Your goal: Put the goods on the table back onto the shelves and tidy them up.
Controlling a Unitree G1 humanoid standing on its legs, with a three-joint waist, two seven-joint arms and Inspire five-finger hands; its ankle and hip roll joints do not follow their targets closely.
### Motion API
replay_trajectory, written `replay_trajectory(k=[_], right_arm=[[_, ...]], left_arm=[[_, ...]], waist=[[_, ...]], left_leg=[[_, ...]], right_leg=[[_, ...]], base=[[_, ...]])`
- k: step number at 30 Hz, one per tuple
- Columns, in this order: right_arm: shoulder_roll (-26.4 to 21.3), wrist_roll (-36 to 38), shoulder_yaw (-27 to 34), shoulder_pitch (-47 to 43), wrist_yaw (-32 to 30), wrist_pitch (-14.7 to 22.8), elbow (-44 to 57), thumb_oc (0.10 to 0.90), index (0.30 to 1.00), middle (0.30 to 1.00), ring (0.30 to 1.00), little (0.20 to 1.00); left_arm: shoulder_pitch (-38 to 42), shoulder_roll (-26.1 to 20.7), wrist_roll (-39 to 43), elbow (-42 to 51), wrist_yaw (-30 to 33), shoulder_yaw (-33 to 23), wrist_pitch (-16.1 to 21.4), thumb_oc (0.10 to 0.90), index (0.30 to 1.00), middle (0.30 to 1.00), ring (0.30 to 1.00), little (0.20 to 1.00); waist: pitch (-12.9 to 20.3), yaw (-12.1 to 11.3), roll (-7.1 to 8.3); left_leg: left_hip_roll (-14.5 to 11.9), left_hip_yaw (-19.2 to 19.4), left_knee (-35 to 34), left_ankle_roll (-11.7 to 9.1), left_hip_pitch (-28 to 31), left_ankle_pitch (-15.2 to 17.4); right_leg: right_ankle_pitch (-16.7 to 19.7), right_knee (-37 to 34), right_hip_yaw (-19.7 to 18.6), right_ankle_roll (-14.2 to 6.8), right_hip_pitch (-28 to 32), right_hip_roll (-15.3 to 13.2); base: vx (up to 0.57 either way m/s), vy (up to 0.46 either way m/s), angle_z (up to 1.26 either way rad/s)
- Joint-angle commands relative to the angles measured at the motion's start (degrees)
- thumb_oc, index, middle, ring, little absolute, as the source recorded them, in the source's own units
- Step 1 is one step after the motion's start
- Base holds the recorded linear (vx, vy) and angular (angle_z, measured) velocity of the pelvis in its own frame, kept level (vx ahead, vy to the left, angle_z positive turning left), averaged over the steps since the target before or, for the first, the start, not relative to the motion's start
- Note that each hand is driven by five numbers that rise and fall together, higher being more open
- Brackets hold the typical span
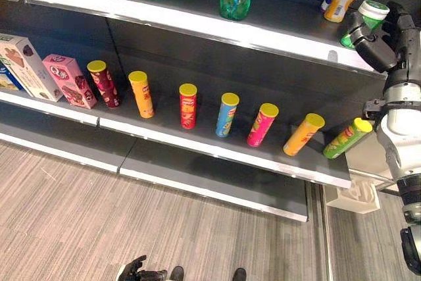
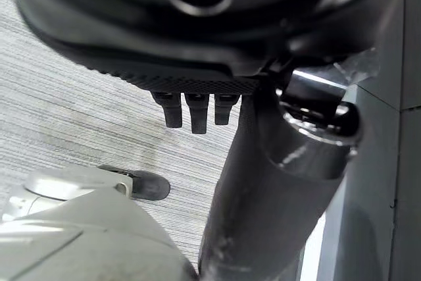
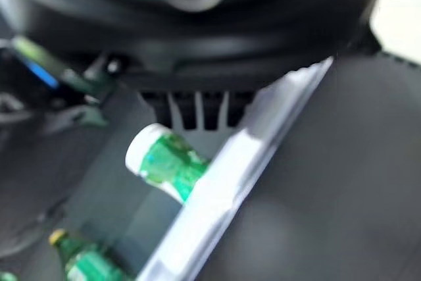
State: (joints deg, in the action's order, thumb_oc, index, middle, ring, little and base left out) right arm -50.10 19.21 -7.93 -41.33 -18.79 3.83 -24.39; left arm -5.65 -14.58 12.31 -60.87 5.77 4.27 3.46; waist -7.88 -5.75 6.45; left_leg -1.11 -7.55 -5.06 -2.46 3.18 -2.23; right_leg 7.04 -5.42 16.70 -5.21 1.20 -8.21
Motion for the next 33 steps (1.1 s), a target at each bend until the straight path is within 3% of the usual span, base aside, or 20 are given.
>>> replay_trajectory(k=[1, 16, 24, 25, 27, 28, 29, 31, 33], right_arm=[[-2.7, 0.0, 0.2, -11.4, -1.3, 4.5, 0.5, 0.800, 0.900, 0.900, 0.900, 0.900], [-3.2, -4.8, -0.6, -13.3, -3.5, 3.0, -1.9, 0.800, 0.900, 0.900, 0.900, 0.900], [-7.2, -11.2, 6.0, -8.1, -7.2, 5.2, 8.5, 0.800, 0.900, 0.900, 0.900, 0.900], [-7.9, -9.6, 8.9, -4.9, -5.7, 7.9, 15.0, 0.800, 0.900, 0.900, 0.900, 0.900], [-7.8, -9.6, 9.9, -3.9, -5.6, 7.8, 15.6, 0.800, 0.900, 0.900, 0.900, 0.900], [-5.5, -2.7, 15.8, 3.9, -0.8, 13.6, 26.7, 0.800, 0.900, 0.900, 0.900, 0.900], [-2.7, 3.0, 20.0, 10.2, 3.4, 15.9, 32.3, 0.800, 0.900, 0.900, 0.900, 0.900], [-2.6, 3.2, 20.5, 10.8, 3.6, 15.8, 32.6, 0.800, 0.900, 0.900, 0.900, 0.900], [0.9, 11.8, 24.2, 19.1, 11.1, 17.4, 38.2, 0.800, 0.900, 0.900, 0.900, 0.900]], left_arm=[[2.4, -2.9, 0.4, -2.7, 1.1, 1.7, 1.1, 0.800, 0.900, 0.900, 0.900, 0.900], [2.8, -3.0, 0.5, -3.3, 1.9, 1.1, 1.2, 0.800, 0.900, 0.900, 0.900, 0.900], [3.2, -2.6, -0.9, -4.4, 2.4, 0.0, 1.3, 0.800, 0.900, 0.900, 0.900, 0.900], [3.5, -2.4, -1.0, -4.5, 2.4, -0.7, 1.5, 0.800, 0.900, 0.900, 0.900, 0.900], [3.5, -2.7, -1.0, -4.5, 2.4, -0.4, 1.5, 0.800, 0.900, 0.900, 0.900, 0.900], [3.5, -2.0, -1.1, -4.9, 1.8, -1.6, 1.8, 0.800, 0.900, 0.900, 0.900, 0.900], [3.5, -1.9, -1.2, -5.2, 1.1, -1.9, 2.0, 0.800, 0.900, 0.900, 0.900, 0.900], [3.4, -2.1, -1.2, -5.2, 1.0, -1.7, 2.0, 0.800, 0.900, 0.900, 0.900, 0.900], [3.3, -2.1, -2.2, -5.0, -0.2, -2.0, 2.4, 0.800, 0.900, 0.900, 0.900, 0.900]], waist=[[2.1, -1.0, 2.36], [2.0, -0.6, 1.73], [2.2, 0.4, 1.01], [2.3, 1.3, 0.79], [2.4, 1.0, 0.99], [2.5, 2.6, 0.46], [2.7, 3.2, 0.39], [2.8, 3.0, 0.51], [2.9, 4.4, 0.01]], left_leg=[[-0.7, 2.1, 0.1, -2.3, -1.5, 4.5], [0.1, 2.5, 0.1, -1.9, -1.7, 4.7], [0.0, 3.3, 0.1, -1.7, -1.1, 5.1], [-0.1, 3.8, 0.1, -1.8, -1.0, 5.3], [-0.1, 3.8, 0.1, -1.8, -1.0, 5.3], [-0.3, 4.4, 0.1, -1.8, -0.8, 5.5], [-0.5, 5.1, 0.1, -1.8, -0.6, 5.6], [-0.5, 5.1, 0.1, -1.8, -0.6, 5.6], [-0.6, 6.4, 0.1, -1.7, -0.3, 5.9]], right_leg=[[-7.0, 2.4, 1.9, -4.2, 4.6, -3.2], [-6.4, 2.4, 1.7, -4.6, 4.3, -4.0], [-6.5, 2.3, 1.0, -4.7, 4.3, -4.0], [-6.5, 2.1, 0.7, -4.7, 4.2, -3.9], [-6.5, 2.1, 0.6, -4.7, 4.2, -3.9], [-6.6, 2.0, 0.1, -4.8, 4.1, -3.7], [-6.5, 1.9, -0.4, -4.9, 3.9, -3.7], [-6.5, 1.9, -0.4, -4.9, 3.9, -3.7], [-6.4, 2.0, -1.7, -5.0, 3.3, -3.6]], base=[[0.00, 0.013, 0.05], [0.00, 0.006, 0.02], [0.01, 0.001, -0.05], [0.00, 0.001, -0.07], [0.01, -0.004, -0.05], [0.00, 0.000, 0.00], [0.00, 0.000, 0.00], [0.00, -0.004, -0.16], [-0.01, 0.000, -0.33]])
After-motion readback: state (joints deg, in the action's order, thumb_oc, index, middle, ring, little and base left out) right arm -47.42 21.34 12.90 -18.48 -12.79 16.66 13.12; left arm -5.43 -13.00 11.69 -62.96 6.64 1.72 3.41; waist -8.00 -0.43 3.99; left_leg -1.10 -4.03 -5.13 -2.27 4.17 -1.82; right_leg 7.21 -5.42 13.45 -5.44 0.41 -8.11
